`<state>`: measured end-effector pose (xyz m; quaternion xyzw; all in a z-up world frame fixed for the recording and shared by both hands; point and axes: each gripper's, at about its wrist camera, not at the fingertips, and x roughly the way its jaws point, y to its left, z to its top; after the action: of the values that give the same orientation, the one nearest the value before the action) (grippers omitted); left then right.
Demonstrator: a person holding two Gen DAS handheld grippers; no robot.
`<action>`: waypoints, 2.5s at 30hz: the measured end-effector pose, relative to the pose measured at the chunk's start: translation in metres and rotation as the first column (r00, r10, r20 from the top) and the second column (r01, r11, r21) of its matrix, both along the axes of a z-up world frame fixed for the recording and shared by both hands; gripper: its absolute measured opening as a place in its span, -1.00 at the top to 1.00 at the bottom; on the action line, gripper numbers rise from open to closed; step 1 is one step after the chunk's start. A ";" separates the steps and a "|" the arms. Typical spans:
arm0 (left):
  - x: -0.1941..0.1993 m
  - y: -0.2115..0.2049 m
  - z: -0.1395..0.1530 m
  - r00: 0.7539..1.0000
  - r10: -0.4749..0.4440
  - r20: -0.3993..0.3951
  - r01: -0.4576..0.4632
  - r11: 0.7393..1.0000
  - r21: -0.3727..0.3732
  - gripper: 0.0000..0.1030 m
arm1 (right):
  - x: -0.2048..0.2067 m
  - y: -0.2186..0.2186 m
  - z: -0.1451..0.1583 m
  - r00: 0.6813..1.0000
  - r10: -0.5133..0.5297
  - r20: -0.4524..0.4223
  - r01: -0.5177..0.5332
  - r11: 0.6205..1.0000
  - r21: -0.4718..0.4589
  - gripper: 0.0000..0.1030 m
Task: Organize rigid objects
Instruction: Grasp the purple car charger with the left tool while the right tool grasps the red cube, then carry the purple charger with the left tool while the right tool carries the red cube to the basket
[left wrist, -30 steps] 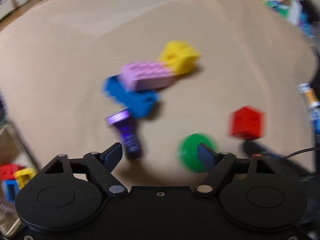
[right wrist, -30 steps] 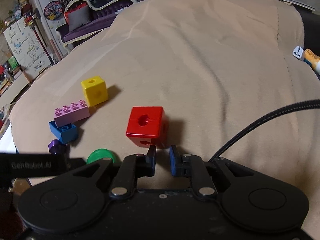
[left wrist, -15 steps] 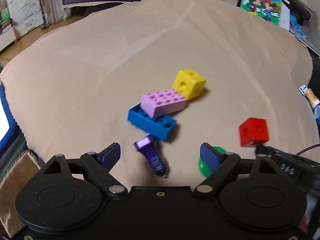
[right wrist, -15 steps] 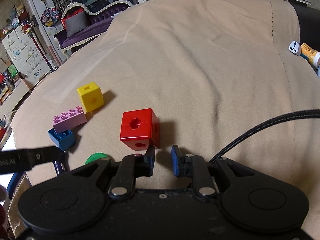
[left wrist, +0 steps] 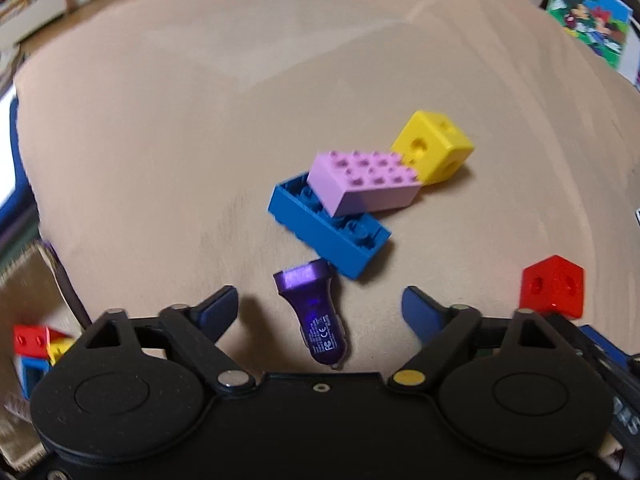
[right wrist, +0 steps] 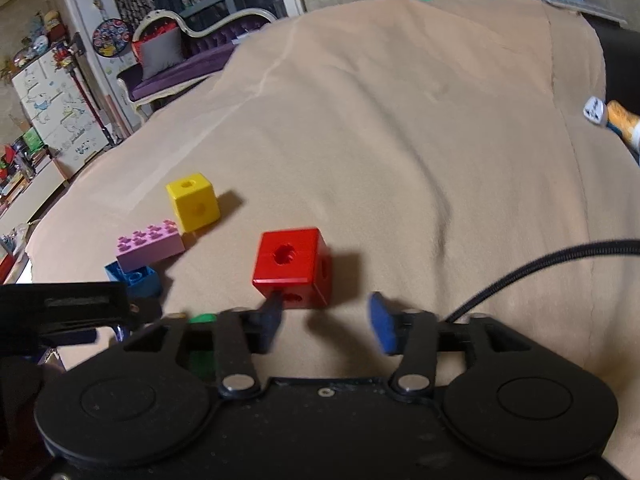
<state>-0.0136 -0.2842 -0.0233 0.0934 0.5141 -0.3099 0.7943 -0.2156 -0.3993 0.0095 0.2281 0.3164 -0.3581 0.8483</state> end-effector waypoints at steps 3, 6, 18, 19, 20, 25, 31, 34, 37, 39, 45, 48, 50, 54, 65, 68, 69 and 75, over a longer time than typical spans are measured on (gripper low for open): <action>0.004 -0.004 -0.004 1.000 0.007 -0.001 -0.007 1.000 0.010 -0.27 | 0.007 0.004 0.002 1.000 0.007 -0.004 -0.007 0.999 -0.045 -0.42; 0.002 -0.008 0.004 0.999 -0.038 0.030 0.037 0.999 0.013 0.38 | 0.019 0.002 0.001 1.000 -0.008 -0.021 0.006 0.997 -0.071 -0.48; 0.011 0.013 0.011 0.998 -0.013 -0.058 0.011 0.999 -0.034 0.48 | 0.028 -0.007 -0.005 0.997 -0.043 -0.059 0.041 0.998 -0.038 0.30; 0.011 0.014 0.012 0.998 -0.010 -0.066 0.007 0.999 -0.037 0.48 | 0.025 -0.009 -0.003 0.998 -0.046 -0.043 0.045 0.999 -0.027 0.30; 0.011 0.016 0.013 0.997 -0.009 -0.072 0.006 0.999 -0.040 0.48 | 0.021 -0.012 0.000 0.999 -0.045 -0.024 0.045 0.999 -0.015 0.30; 0.002 0.025 0.025 0.999 -0.008 -0.054 0.006 0.999 -0.041 0.48 | 0.002 -0.020 0.016 0.996 -0.044 0.076 0.040 0.998 0.052 0.30; -0.008 0.046 0.043 1.000 0.000 -0.001 0.000 1.000 -0.030 0.48 | -0.010 -0.026 0.030 0.983 -0.008 0.186 -0.023 0.986 0.162 0.30; -0.008 0.062 0.050 1.000 0.022 0.021 -0.022 0.999 -0.036 0.48 | -0.005 -0.015 0.037 0.984 0.017 0.179 -0.042 0.989 0.140 0.30; -0.004 0.088 0.056 0.998 0.068 0.013 -0.068 0.996 -0.049 0.48 | 0.005 0.000 0.039 0.985 0.061 0.159 -0.080 0.990 0.118 0.29; -0.001 0.105 0.056 0.995 0.101 0.003 -0.101 0.994 -0.052 0.48 | 0.017 0.016 0.041 0.985 0.102 0.138 -0.116 0.988 0.100 0.29; 0.012 0.164 0.059 0.977 0.211 0.041 -0.210 0.978 -0.015 0.48 | 0.059 0.073 0.044 0.960 0.268 0.082 -0.273 0.960 0.066 0.29; 0.022 0.193 0.053 0.962 0.268 0.045 -0.269 0.963 0.009 0.48 | 0.082 0.109 0.047 0.934 0.354 0.049 -0.357 0.933 0.056 0.29; 0.029 0.216 0.051 0.952 0.304 0.036 -0.305 0.952 0.014 0.48 | 0.098 0.134 0.049 0.911 0.412 0.025 -0.413 0.909 0.051 0.29; 0.039 0.255 0.050 0.924 0.381 0.038 -0.383 0.923 0.050 0.48 | 0.120 0.185 0.052 0.861 0.508 -0.021 -0.507 0.861 0.043 0.30; 0.061 0.321 0.043 0.857 0.511 0.061 -0.512 0.859 0.003 0.48 | 0.188 0.281 0.066 0.818 0.566 -0.101 -0.564 0.824 0.046 0.29; 0.063 0.330 0.029 0.844 0.534 0.043 -0.536 0.844 0.025 0.48 | 0.193 0.296 0.056 0.834 0.542 -0.101 -0.540 0.840 0.049 0.29; 0.063 0.331 0.025 0.842 0.538 0.031 -0.539 0.842 0.031 0.48 | 0.193 0.301 0.050 0.836 0.538 -0.106 -0.536 0.843 0.048 0.29; 0.064 0.336 0.025 0.822 0.567 0.041 -0.569 0.821 0.053 0.48 | 0.201 0.321 0.016 0.817 0.548 -0.180 -0.546 0.835 0.066 0.29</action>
<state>0.0505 0.0515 0.0013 -0.0356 0.5188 -0.0421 0.8531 -0.0150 -0.0786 0.0255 0.0969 0.4506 -0.1179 0.8796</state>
